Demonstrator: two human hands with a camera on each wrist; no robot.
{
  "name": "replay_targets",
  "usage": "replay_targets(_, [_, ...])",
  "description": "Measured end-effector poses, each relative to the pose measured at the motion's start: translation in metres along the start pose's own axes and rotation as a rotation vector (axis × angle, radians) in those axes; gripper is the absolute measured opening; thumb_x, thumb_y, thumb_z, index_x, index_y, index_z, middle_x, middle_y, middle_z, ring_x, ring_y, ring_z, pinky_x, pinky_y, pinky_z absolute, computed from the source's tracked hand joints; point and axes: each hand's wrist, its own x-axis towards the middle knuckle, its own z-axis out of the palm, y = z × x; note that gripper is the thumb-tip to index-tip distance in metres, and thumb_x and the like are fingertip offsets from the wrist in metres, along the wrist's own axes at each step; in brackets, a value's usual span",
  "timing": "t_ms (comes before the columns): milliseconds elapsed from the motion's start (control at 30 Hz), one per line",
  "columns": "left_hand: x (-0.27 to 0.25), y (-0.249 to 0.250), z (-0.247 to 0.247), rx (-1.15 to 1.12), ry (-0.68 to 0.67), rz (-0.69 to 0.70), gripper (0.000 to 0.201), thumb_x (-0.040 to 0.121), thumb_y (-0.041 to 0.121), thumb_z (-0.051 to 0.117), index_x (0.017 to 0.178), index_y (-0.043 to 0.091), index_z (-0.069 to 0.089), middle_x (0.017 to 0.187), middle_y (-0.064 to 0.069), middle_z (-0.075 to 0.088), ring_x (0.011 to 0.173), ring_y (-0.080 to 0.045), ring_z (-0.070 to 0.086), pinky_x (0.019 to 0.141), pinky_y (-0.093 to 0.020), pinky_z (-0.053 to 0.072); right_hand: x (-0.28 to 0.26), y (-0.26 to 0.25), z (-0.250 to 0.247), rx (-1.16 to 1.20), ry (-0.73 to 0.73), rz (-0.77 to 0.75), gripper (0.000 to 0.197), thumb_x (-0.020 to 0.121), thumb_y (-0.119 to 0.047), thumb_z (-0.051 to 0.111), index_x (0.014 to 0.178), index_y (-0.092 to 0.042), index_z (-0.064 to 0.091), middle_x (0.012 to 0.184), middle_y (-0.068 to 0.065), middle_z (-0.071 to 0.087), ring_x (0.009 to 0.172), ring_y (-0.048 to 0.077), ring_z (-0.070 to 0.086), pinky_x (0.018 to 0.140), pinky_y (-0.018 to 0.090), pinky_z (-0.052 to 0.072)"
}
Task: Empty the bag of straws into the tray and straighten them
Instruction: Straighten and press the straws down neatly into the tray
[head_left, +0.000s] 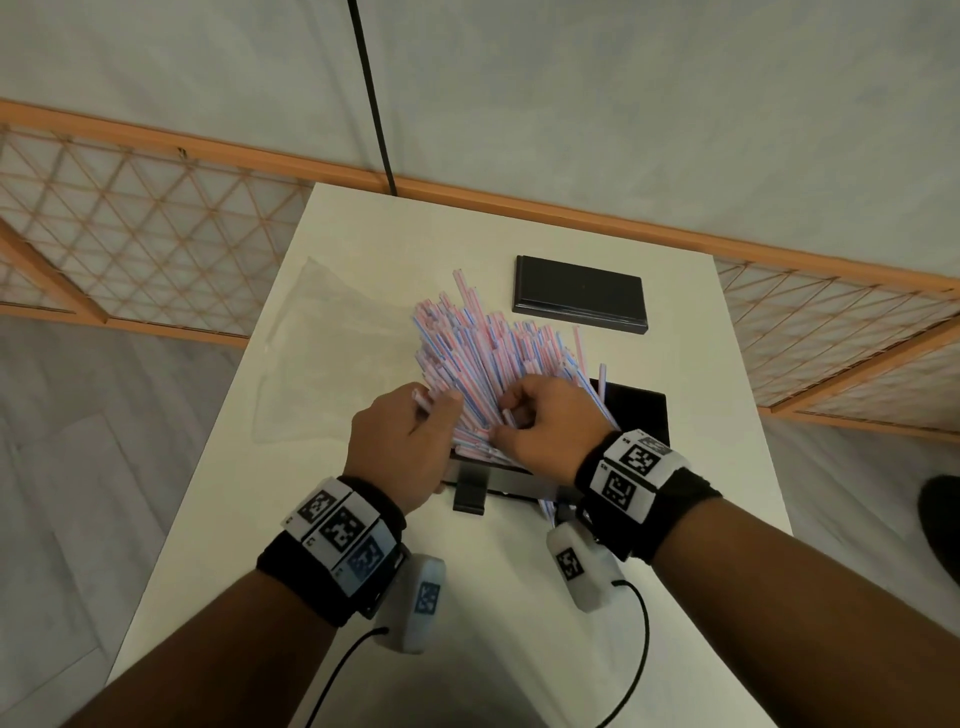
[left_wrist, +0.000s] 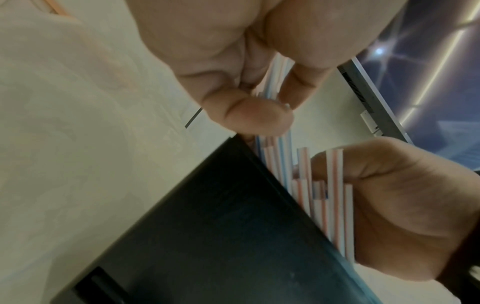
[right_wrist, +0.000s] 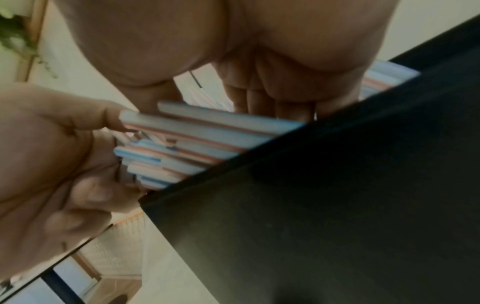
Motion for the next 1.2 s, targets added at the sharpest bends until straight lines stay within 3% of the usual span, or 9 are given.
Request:
replay_targets(100, [-0.002,0.001,-0.001,0.009,-0.007,0.004,0.043,0.099,0.039,0.054,0.077,0.003,0.061,0.059,-0.013,0.065,0.047,-0.025,0.065,0.050,-0.045,0.059,0.003,-0.005,-0.004,-0.032,-0.069,0.010,0.019,0.079,-0.027,0.075,0.086,-0.013,0.065,0.066,-0.006,0.052,0.060,0.011,0.049,0.055,0.023,0.040])
replay_targets(300, [-0.002,-0.003,0.002,0.013,0.010,0.001,0.043,0.098,0.042,0.052,0.071,0.009,0.057,0.053,-0.007,0.065,0.055,-0.027,0.067,0.070,-0.047,0.057,0.003,-0.011,-0.001,-0.071,-0.132,0.041,0.020,0.076,-0.026,0.070,0.078,-0.009,0.060,0.067,0.000,0.055,0.060,0.014,0.052,0.054,0.025,0.040])
replay_targets(533, [-0.007,0.002,0.003,-0.068,0.030,-0.038,0.039,0.099,0.036,0.054,0.078,0.004,0.061,0.055,-0.009,0.068,0.048,-0.021,0.067,0.064,-0.044,0.061,-0.002,-0.008,0.004,-0.073,-0.103,-0.015,0.012,0.086,-0.026,0.065,0.088,-0.015,0.061,0.077,0.001,0.063,0.070,0.015,0.058,0.061,0.029,0.045])
replay_targets(633, [-0.008,0.005,0.000,-0.111,0.035,-0.048,0.041,0.099,0.036,0.055,0.079,0.000,0.060,0.056,-0.011,0.068,0.045,-0.021,0.067,0.058,-0.043,0.061,-0.005,-0.010,0.000,-0.102,-0.014,-0.114,0.016,0.091,-0.028,0.065,0.097,-0.013,0.065,0.088,0.004,0.068,0.082,0.022,0.062,0.074,0.032,0.049])
replay_targets(733, [-0.008,0.005,-0.001,-0.167,0.095,-0.025,0.040,0.099,0.032,0.056,0.077,0.000,0.059,0.053,-0.010,0.065,0.045,-0.024,0.065,0.055,-0.044,0.060,-0.010,-0.017,-0.008,-0.055,0.098,-0.269,0.012,0.094,-0.018,0.061,0.082,-0.018,0.058,0.074,-0.003,0.063,0.074,0.021,0.059,0.069,0.031,0.045])
replay_targets(833, [-0.005,0.002,-0.002,-0.187,0.139,-0.012,0.038,0.098,0.033,0.057,0.072,0.006,0.060,0.051,-0.005,0.065,0.049,-0.025,0.066,0.060,-0.048,0.061,-0.012,-0.022,-0.010,-0.029,0.170,-0.423,0.009,0.093,-0.014,0.059,0.085,-0.017,0.063,0.074,-0.007,0.061,0.071,0.014,0.056,0.065,0.022,0.038])
replay_targets(933, [-0.005,0.003,-0.002,-0.180,0.124,-0.022,0.036,0.097,0.032,0.057,0.071,0.008,0.060,0.050,-0.003,0.065,0.049,-0.023,0.066,0.063,-0.049,0.061,-0.011,-0.023,-0.006,-0.064,0.179,-0.519,0.006,0.090,-0.018,0.057,0.085,-0.016,0.062,0.077,-0.007,0.057,0.072,0.013,0.051,0.068,0.028,0.039])
replay_targets(1067, [-0.008,0.004,-0.002,-0.213,0.097,-0.070,0.039,0.097,0.033,0.058,0.074,0.002,0.061,0.048,-0.004,0.064,0.045,-0.025,0.066,0.064,-0.052,0.061,-0.009,-0.014,-0.003,-0.112,0.166,-0.482,0.010,0.090,-0.022,0.062,0.097,-0.016,0.067,0.089,0.004,0.063,0.084,0.023,0.057,0.078,0.035,0.045])
replay_targets(1200, [-0.008,0.005,-0.005,-0.273,0.081,-0.121,0.042,0.097,0.035,0.060,0.073,0.000,0.061,0.048,-0.005,0.062,0.046,-0.030,0.063,0.057,-0.056,0.060,-0.018,-0.006,-0.012,0.032,0.277,-0.378,0.036,0.087,-0.034,0.069,0.120,-0.018,0.065,0.102,-0.001,0.067,0.094,0.017,0.064,0.082,0.032,0.054])
